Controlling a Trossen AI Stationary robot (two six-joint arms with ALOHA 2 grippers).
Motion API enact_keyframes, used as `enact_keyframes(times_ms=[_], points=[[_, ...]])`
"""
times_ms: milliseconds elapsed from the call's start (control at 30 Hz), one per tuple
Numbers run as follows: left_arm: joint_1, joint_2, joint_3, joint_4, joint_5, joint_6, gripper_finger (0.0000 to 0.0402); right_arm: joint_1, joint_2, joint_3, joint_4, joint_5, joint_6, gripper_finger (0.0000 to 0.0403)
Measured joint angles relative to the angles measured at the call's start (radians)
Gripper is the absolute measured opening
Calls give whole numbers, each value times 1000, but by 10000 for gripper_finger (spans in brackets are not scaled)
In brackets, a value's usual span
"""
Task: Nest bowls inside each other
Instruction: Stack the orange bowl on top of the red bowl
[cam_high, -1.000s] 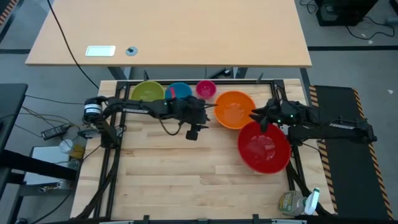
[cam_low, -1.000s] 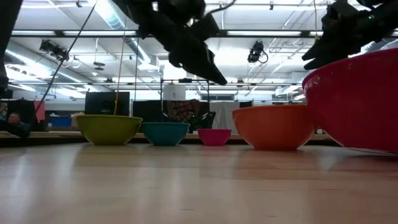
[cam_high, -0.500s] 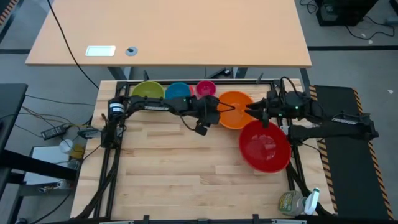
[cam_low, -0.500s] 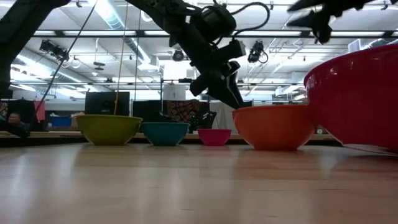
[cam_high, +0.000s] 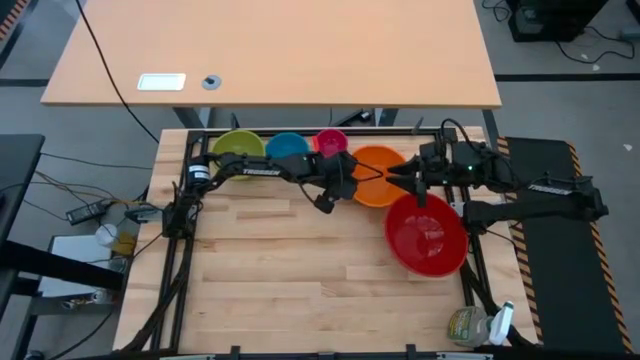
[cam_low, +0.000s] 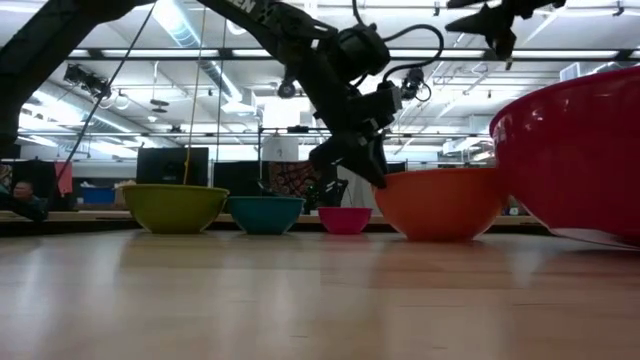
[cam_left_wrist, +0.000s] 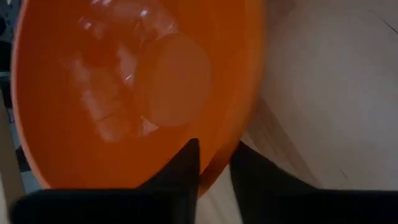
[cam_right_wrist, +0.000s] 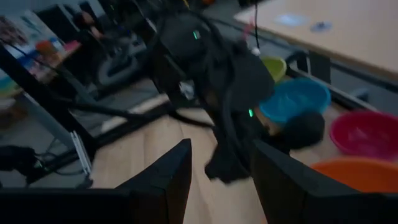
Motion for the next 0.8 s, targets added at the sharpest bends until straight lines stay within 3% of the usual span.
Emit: enact_keyframes(times_ms=[100,300,433,533,700,800], points=[[-2,0,0,0,-19,-19,19,17,-1,0,74,-6,-3,170],[-9,-12,-1,-65,-79,-33,13,55,26,0,200,9,-42,170],[-22,-58,-3,-104,-78,-50,11,90,73,2,397,-11,-65,170],[-38,-98,-3,-128,-74,-69,10,99,93,75,291,-30,-108,170],[-88,-173,-4,-151,-75,-76,9,118,90,213,14,102,-197,170],[-129,-215,-3,-133,-76,-66,8,121,91,258,-33,112,-193,170]])
